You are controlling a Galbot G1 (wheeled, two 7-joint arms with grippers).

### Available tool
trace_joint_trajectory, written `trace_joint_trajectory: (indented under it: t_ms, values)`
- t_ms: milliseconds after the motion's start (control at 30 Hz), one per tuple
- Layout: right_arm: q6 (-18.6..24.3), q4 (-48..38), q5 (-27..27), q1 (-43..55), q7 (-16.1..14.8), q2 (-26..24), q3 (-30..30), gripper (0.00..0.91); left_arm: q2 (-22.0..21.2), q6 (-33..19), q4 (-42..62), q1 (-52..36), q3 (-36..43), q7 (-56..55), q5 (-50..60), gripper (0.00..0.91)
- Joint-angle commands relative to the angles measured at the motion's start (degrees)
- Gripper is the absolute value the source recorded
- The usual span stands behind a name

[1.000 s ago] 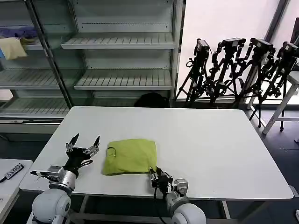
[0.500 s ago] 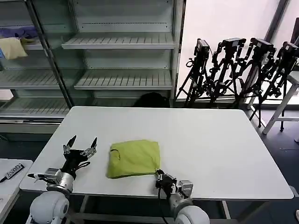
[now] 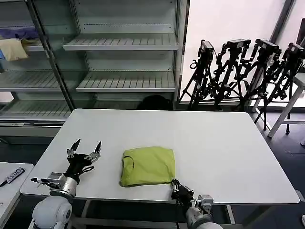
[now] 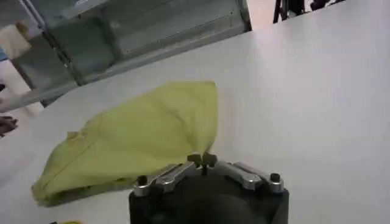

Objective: Fold and organize the clothes.

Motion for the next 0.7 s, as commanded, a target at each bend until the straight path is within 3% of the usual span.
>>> trace_joint_trajectory:
  t_ms: [33, 200, 267, 400, 533, 700]
  values:
    - [0.55, 3.44, -0.68, -6.95, -0.79, -0.40, 1.79, 0.000, 0.11, -0.04, 0.05, 0.28, -0.08, 0.14, 0.22, 0.907]
    - [1.01, 4.44, -1.63, -7.79, -0.65, -0.27, 1.47, 0.000, 0.07, -0.17, -0.06, 0.66, -0.15, 0.13, 0.26, 0.907]
    - [1.34, 4.30, -3.28, -7.69, -0.87, -0.14, 1.54, 0.907, -0.06, -0.36, -0.09, 0.81, -0.09, 0.13, 0.22, 0.907]
    - [2.83, 5.23, -6.29, -7.02, -0.54, 0.41, 2.87, 0.907, -0.47, -1.33, -0.52, 0.85, 0.14, 0.10, -0.54, 0.907]
    - [1.59, 8.23, -7.46, -5.20, 2.24, -0.51, 5.36, 0.907, -0.87, 1.04, -1.96, 0.56, 0.35, -0.61, -3.53, 0.907]
    - [1.07, 9.00, -8.60, -3.48, 1.56, -2.08, 11.01, 0.907, -0.36, 3.77, -2.71, 0.08, 0.20, -2.73, -6.51, 0.907]
